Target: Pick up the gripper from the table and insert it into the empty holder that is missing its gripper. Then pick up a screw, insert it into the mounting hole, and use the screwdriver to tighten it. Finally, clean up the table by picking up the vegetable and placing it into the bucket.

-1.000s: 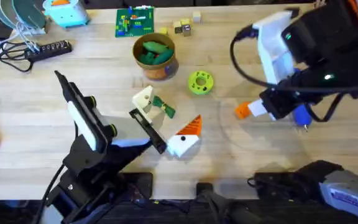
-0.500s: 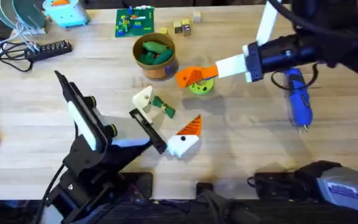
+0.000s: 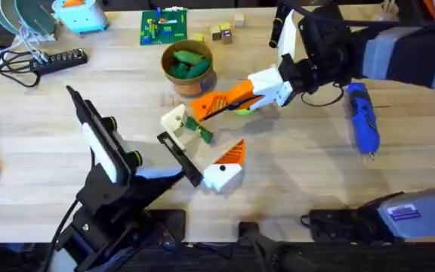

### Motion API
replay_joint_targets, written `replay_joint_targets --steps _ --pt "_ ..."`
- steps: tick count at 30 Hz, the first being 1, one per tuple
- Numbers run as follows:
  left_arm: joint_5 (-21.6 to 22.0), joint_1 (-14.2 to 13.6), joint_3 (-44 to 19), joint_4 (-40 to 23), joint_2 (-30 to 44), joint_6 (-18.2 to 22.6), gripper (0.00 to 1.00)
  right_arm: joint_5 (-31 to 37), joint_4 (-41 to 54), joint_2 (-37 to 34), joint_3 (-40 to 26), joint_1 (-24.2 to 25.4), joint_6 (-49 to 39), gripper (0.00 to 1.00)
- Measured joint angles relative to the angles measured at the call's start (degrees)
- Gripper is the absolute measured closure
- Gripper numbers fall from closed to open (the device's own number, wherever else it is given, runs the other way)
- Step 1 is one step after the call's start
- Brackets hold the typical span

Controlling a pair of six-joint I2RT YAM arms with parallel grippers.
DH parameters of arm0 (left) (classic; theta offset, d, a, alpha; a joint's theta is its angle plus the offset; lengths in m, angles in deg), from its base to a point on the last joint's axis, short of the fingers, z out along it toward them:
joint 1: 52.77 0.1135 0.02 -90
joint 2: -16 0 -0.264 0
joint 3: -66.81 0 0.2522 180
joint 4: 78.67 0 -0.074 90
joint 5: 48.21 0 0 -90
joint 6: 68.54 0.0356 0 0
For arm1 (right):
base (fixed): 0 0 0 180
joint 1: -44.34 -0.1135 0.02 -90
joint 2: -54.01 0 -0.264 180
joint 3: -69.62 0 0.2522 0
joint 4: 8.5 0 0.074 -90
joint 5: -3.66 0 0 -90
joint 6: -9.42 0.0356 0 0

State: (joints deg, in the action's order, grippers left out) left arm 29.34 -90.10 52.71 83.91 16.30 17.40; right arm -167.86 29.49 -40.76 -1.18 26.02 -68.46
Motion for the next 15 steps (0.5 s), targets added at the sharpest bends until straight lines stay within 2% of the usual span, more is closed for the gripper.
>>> replay_joint_targets --steps 5,15 --pt "0.0 0.0 0.0 0.0 0.0 0.0 0.008 -1.6 -6.0 -1.5 0.0 -2.3 5.6 0.992" --pt "0.2 0.1 0.0 0.0 0.0 0.0 0.008 -2.1 -6.3 -2.8 0.0 -2.6 8.9 0.992"
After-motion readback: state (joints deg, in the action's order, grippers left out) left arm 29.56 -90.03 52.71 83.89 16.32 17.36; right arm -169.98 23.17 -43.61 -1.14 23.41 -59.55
